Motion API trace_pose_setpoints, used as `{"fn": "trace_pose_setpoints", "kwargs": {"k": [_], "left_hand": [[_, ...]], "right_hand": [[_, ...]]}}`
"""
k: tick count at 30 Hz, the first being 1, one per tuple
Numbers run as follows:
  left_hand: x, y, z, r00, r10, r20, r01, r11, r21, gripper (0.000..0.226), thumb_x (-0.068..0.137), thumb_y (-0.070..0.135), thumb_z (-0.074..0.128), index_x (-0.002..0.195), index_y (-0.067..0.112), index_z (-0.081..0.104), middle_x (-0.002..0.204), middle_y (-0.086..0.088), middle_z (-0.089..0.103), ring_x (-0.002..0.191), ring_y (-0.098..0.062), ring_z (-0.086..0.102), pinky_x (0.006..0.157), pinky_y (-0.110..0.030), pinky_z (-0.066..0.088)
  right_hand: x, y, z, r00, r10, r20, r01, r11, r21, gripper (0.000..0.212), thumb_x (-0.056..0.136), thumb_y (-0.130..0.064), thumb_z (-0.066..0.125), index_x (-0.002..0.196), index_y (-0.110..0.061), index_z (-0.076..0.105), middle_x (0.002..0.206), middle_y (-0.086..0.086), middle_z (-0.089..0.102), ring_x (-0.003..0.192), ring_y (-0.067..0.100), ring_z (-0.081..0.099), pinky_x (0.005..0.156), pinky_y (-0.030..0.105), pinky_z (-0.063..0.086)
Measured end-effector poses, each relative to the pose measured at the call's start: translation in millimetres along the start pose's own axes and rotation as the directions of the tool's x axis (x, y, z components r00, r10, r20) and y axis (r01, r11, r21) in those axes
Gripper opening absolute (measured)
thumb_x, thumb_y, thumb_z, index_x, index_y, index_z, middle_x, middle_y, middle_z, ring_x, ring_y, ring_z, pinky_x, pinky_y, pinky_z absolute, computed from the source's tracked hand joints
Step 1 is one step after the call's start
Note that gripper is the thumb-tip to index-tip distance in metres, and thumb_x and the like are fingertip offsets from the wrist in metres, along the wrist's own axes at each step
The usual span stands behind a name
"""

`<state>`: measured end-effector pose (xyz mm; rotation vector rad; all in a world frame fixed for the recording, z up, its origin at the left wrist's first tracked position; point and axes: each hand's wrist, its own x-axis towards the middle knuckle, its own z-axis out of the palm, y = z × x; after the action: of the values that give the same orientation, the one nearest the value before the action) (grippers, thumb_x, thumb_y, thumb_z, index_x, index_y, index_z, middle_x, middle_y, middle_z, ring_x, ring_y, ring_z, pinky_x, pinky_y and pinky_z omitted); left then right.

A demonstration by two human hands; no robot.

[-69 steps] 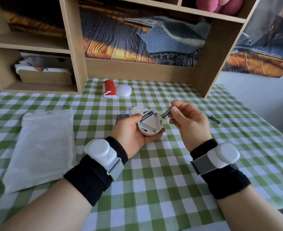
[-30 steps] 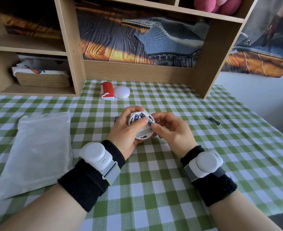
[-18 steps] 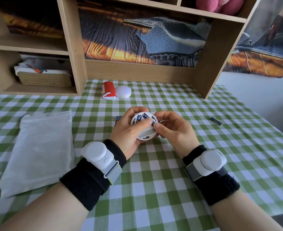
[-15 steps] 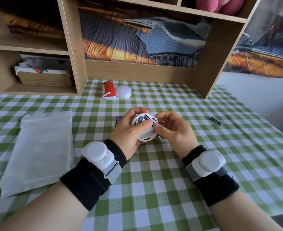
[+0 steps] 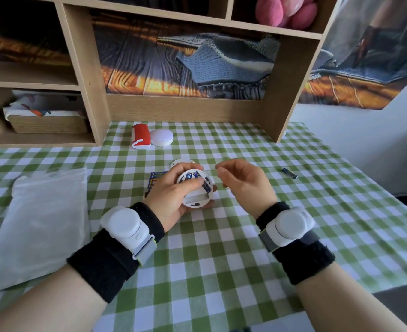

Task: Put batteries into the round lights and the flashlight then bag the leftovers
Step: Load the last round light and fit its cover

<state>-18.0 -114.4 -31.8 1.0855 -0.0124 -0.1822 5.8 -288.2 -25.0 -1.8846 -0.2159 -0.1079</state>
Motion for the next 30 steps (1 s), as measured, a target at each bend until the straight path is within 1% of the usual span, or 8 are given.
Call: {"fn": "trace_pose_setpoints", "kwargs": {"k": [2, 4, 6, 12, 17, 23, 27, 30], "left_hand": [[6, 2, 16, 0.998, -0.062, -0.009, 0.062, 0.998, -0.004, 0.023, 0.093, -0.007, 0.051, 0.112, 0.003, 0.06, 0.109, -0.028, 0.063, 0.107, -0.05, 0.064, 0.083, -0.059, 0.056], [15, 3, 36, 0.994, -0.11, 0.007, 0.11, 0.993, -0.041, 0.025, 0.094, -0.008, 0.047, 0.108, 0.006, 0.062, 0.109, -0.028, 0.063, 0.108, -0.05, 0.064, 0.086, -0.059, 0.055], [25, 4, 51, 0.992, -0.124, 0.026, 0.125, 0.991, -0.044, 0.029, 0.093, -0.01, 0.044, 0.107, 0.007, 0.062, 0.109, -0.026, 0.062, 0.107, -0.051, 0.064, 0.085, -0.059, 0.055], [58, -13, 98, 0.984, -0.181, 0.004, 0.181, 0.983, -0.017, 0.03, 0.093, -0.013, 0.045, 0.115, 0.003, 0.058, 0.117, -0.027, 0.062, 0.098, -0.044, 0.067, 0.083, -0.06, 0.056], [73, -28, 112, 0.979, -0.202, 0.011, 0.202, 0.979, -0.011, 0.031, 0.093, -0.012, 0.049, 0.119, 0.003, 0.057, 0.121, -0.024, 0.062, 0.103, -0.041, 0.066, 0.076, -0.055, 0.059], [81, -33, 112, 0.976, -0.219, -0.008, 0.218, 0.974, -0.066, 0.033, 0.095, -0.011, 0.045, 0.122, 0.005, 0.057, 0.124, -0.023, 0.06, 0.106, -0.042, 0.064, 0.079, -0.056, 0.058], [76, -24, 104, 0.98, -0.196, -0.038, 0.193, 0.978, -0.078, 0.033, 0.097, -0.008, 0.04, 0.123, 0.005, 0.056, 0.129, -0.024, 0.058, 0.111, -0.044, 0.061, 0.085, -0.056, 0.054], [68, -11, 91, 0.981, -0.183, -0.059, 0.176, 0.979, -0.102, 0.033, 0.098, -0.002, 0.041, 0.126, 0.007, 0.056, 0.13, -0.024, 0.058, 0.11, -0.044, 0.061, 0.08, -0.053, 0.055]], "right_hand": [[5, 3, -25, 0.995, -0.002, -0.099, -0.017, 0.982, -0.19, 0.012, 0.095, -0.029, 0.06, 0.095, -0.024, 0.071, 0.08, -0.014, 0.068, 0.073, 0.003, 0.063, 0.067, 0.015, 0.05], [12, 9, -55, 0.978, 0.017, -0.207, -0.076, 0.958, -0.277, 0.013, 0.095, -0.032, 0.058, 0.093, -0.027, 0.07, 0.079, -0.015, 0.067, 0.07, 0.005, 0.061, 0.057, 0.013, 0.046], [22, 19, -78, 0.96, 0.042, -0.278, -0.137, 0.934, -0.331, 0.014, 0.096, -0.032, 0.057, 0.094, -0.027, 0.07, 0.082, -0.013, 0.067, 0.07, 0.005, 0.06, 0.055, 0.017, 0.042], [45, 67, -143, 0.911, 0.156, -0.382, -0.34, 0.807, -0.483, 0.024, 0.094, -0.022, 0.055, 0.114, -0.025, 0.069, 0.115, -0.003, 0.069, 0.099, 0.02, 0.063, 0.077, 0.028, 0.048], [57, 86, -157, 0.925, 0.17, -0.339, -0.345, 0.75, -0.565, 0.027, 0.092, -0.024, 0.064, 0.119, -0.021, 0.067, 0.12, 0.0, 0.067, 0.107, 0.021, 0.061, 0.087, 0.03, 0.049], [62, 89, -148, 0.946, 0.155, -0.284, -0.308, 0.695, -0.65, 0.024, 0.094, -0.021, 0.06, 0.118, -0.022, 0.066, 0.105, -0.002, 0.067, 0.091, 0.018, 0.059, 0.071, 0.028, 0.045], [55, 76, -134, 0.958, 0.127, -0.256, -0.249, 0.808, -0.533, 0.035, 0.098, -0.013, 0.05, 0.128, -0.029, 0.057, 0.086, -0.001, 0.063, 0.073, 0.017, 0.057, 0.059, 0.031, 0.048], [45, 55, -111, 0.99, 0.051, -0.133, -0.105, 0.891, -0.442, 0.043, 0.101, -0.014, 0.042, 0.133, -0.04, 0.051, 0.085, 0.003, 0.062, 0.069, 0.021, 0.063, 0.062, 0.033, 0.053]]}}
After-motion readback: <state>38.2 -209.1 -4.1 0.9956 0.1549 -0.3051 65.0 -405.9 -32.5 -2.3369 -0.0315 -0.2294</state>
